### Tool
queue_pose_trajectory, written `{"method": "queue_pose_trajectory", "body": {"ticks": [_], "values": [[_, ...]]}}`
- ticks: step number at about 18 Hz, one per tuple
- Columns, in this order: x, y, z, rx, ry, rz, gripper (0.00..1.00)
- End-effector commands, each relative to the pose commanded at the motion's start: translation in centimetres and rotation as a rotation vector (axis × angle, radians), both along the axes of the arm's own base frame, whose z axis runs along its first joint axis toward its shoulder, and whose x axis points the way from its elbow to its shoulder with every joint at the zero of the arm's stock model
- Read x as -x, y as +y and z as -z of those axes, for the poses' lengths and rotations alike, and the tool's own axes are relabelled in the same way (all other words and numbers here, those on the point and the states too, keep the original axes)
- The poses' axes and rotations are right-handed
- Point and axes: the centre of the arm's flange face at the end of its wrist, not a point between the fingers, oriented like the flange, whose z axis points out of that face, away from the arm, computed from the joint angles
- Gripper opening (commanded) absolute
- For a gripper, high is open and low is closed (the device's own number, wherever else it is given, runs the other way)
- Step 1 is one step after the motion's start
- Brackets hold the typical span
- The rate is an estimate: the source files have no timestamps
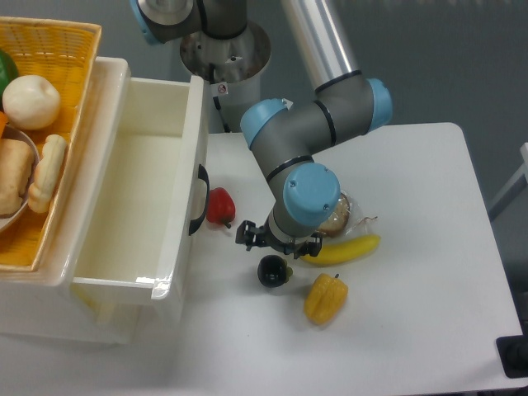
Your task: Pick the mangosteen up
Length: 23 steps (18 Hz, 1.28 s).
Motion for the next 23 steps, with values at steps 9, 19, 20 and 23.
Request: {"method": "queue_pose_trajectory", "body": {"ticks": [9, 19, 20, 23], "values": [[0.2, 0.2, 1.3, 0.003, -0.012, -0.005, 1.0], [-0.2, 0.6, 1.8, 0.009, -0.017, 0.005, 0.74], [-0.2, 0.7, 1.6, 0.007, -0.015, 0.007, 0.69], [-0.1, 0.7, 1.7, 0.006, -0.015, 0.008, 0.62]]}}
